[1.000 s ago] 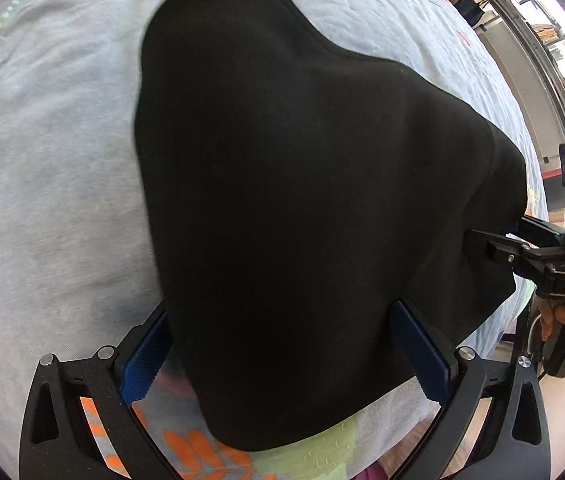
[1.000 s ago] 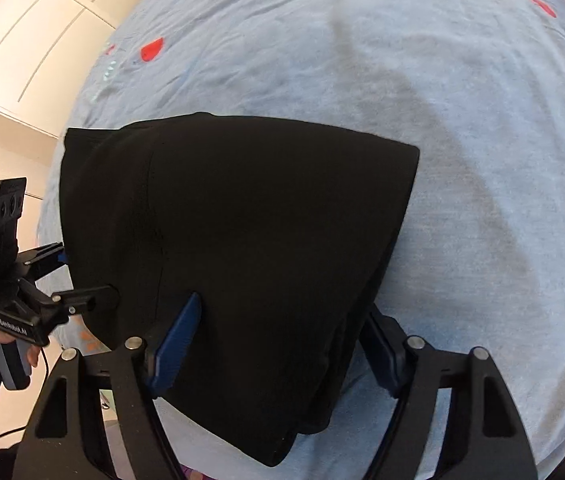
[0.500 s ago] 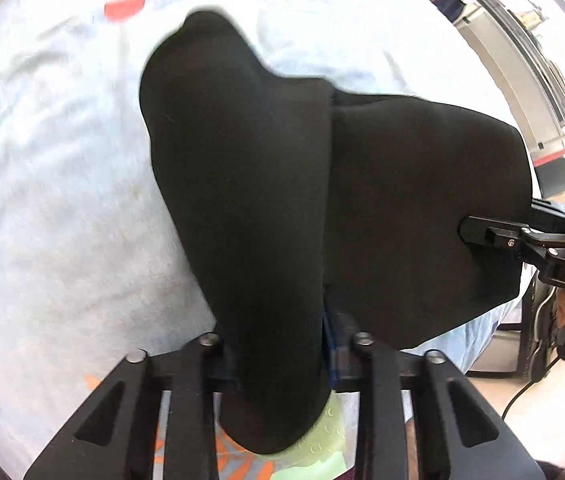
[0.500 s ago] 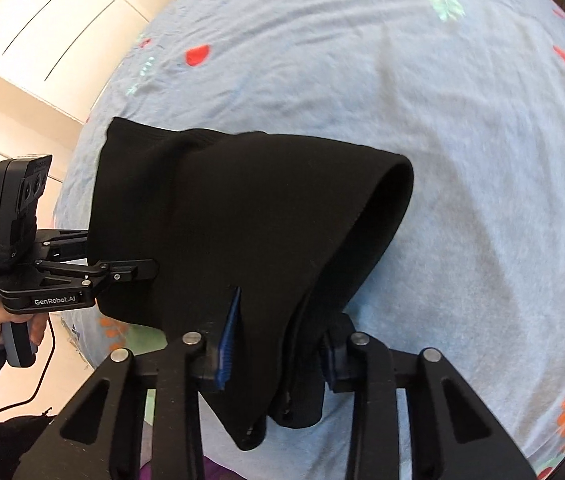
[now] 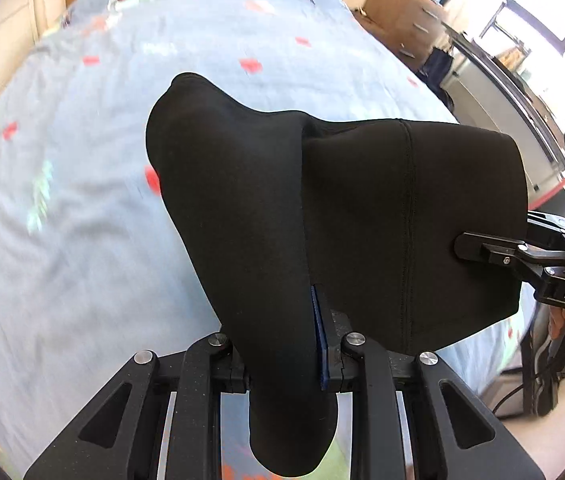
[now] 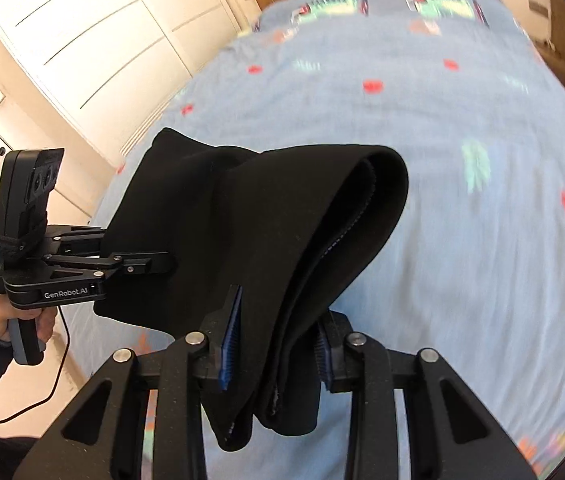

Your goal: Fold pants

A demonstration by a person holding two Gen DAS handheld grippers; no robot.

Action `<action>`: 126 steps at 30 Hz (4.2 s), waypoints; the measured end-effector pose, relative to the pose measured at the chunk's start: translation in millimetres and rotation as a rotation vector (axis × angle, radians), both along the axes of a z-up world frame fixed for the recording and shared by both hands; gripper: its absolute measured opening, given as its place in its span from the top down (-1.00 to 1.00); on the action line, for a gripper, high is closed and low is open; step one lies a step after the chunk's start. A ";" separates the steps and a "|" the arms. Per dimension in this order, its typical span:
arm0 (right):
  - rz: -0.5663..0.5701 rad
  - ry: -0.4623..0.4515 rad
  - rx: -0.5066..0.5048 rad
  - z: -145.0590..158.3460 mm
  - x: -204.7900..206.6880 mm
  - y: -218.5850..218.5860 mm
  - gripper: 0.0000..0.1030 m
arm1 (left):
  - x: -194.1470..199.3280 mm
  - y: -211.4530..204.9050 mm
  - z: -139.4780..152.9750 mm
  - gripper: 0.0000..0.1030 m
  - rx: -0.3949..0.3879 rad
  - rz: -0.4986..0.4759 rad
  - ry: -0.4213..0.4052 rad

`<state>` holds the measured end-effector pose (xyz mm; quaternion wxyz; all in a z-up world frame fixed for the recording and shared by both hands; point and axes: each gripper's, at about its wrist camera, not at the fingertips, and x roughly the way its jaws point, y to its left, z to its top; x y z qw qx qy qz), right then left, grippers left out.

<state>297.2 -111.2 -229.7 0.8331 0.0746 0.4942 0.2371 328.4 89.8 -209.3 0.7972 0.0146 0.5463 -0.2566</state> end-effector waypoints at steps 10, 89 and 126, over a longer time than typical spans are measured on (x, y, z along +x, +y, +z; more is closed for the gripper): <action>-0.044 0.161 -0.134 -83.2 99.2 19.0 0.54 | 81.8 1.0 -83.9 0.22 0.132 0.041 0.080; -0.367 -0.163 -0.226 28.8 -88.9 41.0 -1.00 | -110.2 13.0 43.9 -0.97 0.016 0.268 -0.207; -0.389 -0.176 -0.233 37.8 -97.9 34.4 -1.00 | -109.9 -0.2 50.5 -0.97 0.029 0.209 -0.265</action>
